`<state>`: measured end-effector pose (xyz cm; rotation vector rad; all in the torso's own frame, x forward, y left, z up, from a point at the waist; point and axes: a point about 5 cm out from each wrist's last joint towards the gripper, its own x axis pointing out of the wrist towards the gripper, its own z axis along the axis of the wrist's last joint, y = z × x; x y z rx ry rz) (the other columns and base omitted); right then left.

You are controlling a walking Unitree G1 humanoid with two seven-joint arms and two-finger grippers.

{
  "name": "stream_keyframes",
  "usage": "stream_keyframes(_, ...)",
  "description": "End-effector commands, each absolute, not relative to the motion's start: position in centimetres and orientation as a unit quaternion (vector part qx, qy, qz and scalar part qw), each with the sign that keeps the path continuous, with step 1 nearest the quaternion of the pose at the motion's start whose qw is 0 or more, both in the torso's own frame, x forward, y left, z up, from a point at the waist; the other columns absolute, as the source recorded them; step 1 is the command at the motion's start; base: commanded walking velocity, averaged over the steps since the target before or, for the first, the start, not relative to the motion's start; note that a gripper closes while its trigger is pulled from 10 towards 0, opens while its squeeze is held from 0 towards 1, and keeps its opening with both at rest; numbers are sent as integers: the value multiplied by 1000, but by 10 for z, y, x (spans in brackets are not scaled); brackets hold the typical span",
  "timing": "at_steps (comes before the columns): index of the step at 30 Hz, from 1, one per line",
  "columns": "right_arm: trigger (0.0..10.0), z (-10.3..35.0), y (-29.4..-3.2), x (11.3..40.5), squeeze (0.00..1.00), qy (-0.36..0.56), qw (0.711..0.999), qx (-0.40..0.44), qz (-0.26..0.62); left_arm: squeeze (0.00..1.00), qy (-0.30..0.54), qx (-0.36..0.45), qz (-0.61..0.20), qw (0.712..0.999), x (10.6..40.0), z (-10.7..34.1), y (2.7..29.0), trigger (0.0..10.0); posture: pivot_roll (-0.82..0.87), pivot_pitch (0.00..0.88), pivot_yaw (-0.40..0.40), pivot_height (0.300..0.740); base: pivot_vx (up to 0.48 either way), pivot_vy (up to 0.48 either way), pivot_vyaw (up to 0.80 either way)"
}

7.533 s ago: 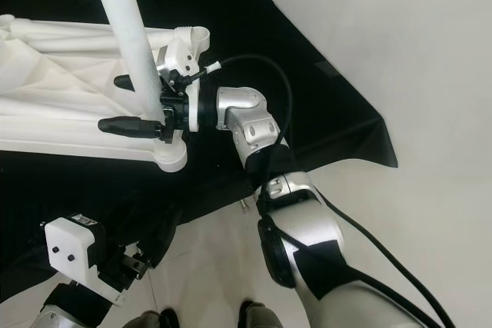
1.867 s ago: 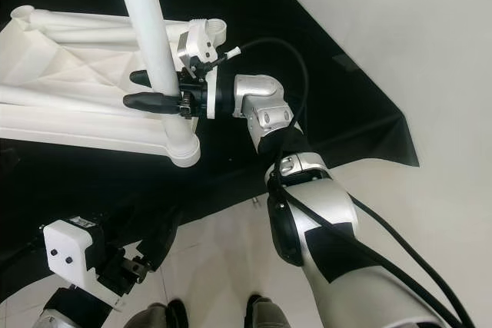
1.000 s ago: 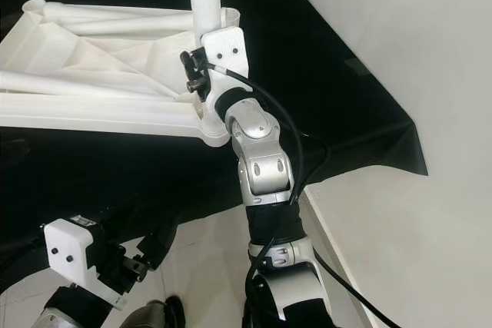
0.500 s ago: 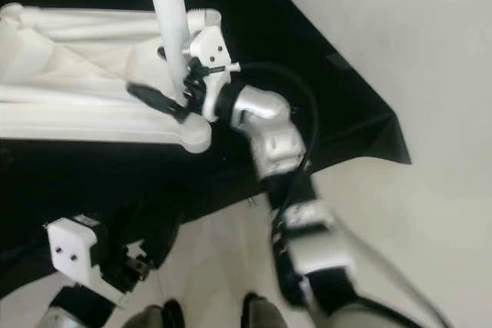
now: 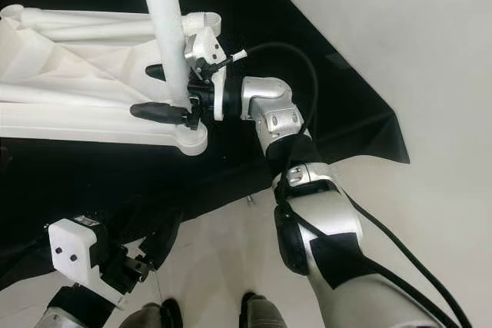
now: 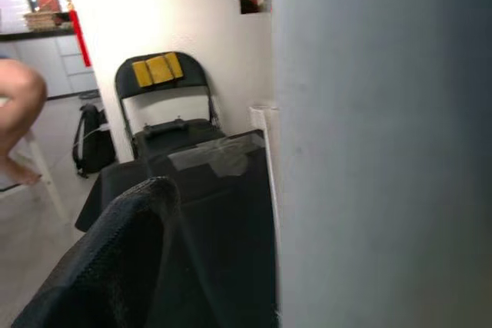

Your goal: Building children table

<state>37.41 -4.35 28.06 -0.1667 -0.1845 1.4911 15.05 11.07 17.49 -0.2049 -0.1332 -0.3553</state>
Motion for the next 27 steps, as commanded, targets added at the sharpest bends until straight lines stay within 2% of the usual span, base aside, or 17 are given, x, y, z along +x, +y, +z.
stream_keyframes(1,0,281,-31,370,0,-90,700,-76,704,0,-62,-98,-172,978,148,175,111,10000,119,240,-33,740,0,0,0)
stream_keyframes(9,0,281,-34,372,0,-91,699,-73,706,0,-62,-98,-172,978,147,175,111,10000,121,242,-36,740,0,0,0)
stream_keyframes(12,0,280,-39,375,0,-93,713,-74,691,0,-62,-99,-171,978,148,175,110,10000,116,242,-41,740,0,0,0)
stream_keyframes(13,0,278,-42,377,0,-91,728,-86,674,0,-63,-99,-171,978,148,175,110,10000,116,242,-41,740,0,0,0)
stream_keyframes(14,0,278,-42,377,0,-91,728,-86,674,0,-63,-99,-171,978,148,175,110,10000,116,242,-41,740,0,0,0)
stream_keyframes(15,0,273,-47,381,0,-88,756,-113,639,0,-63,-100,-171,978,148,175,110,10000,110,243,-47,740,0,0,0)
stream_keyframes(16,0,273,-47,381,0,-88,756,-113,639,0,-63,-100,-171,978,148,175,110,10000,110,243,-47,740,0,0,0)
stream_keyframes(17,0,265,-56,388,0,-71,800,-119,583,0,-62,-100,-171,978,147,174,109,10000,112,243,-60,740,0,0,0)
stream_keyframes(18,0,251,-73,396,0,-50,865,-122,484,0,-62,-99,-171,978,146,174,109,10000,131,245,-77,740,0,0,0)
stream_keyframes(19,0,251,-73,396,0,-50,865,-122,484,0,-62,-99,-171,978,146,174,109,10000,131,245,-77,740,0,0,0)
stream_keyframes(20,0,241,-86,401,0,-36,901,-124,414,0,-62,-97,-172,978,145,174,108,10000,131,245,-77,740,0,0,0)
stream_keyframes(21,0,215,-109,395,0,-2,951,-96,294,0,-60,-96,-167,979,144,174,110,10000,132,255,-82,740,0,0,0)
stream_keyframes(22,0,215,-109,395,0,-2,951,-96,294,0,-60,-96,-167,979,144,174,110,10000,132,255,-82,740,0,0,0)
stream_keyframes(23,0,198,-132,383,0,19,978,-89,188,0,-60,-95,-163,980,144,174,112,10000,129,261,-73,740,0,0,0)
stream_keyframes(24,0,198,-132,383,0,19,978,-89,188,0,-60,-95,-163,980,144,174,112,10000,129,261,-73,740,0,0,0)
stream_keyframes(26,0,182,-157,368,0,41,993,-66,84,0,-60,-94,-159,981,145,174,113,10000,117,254,-62,740,0,0,0)
stream_keyframes(27,0,182,-157,368,0,41,993,-66,84,0,-60,-94,-159,981,145,174,113,10000,117,254,-62,740,0,0,0)
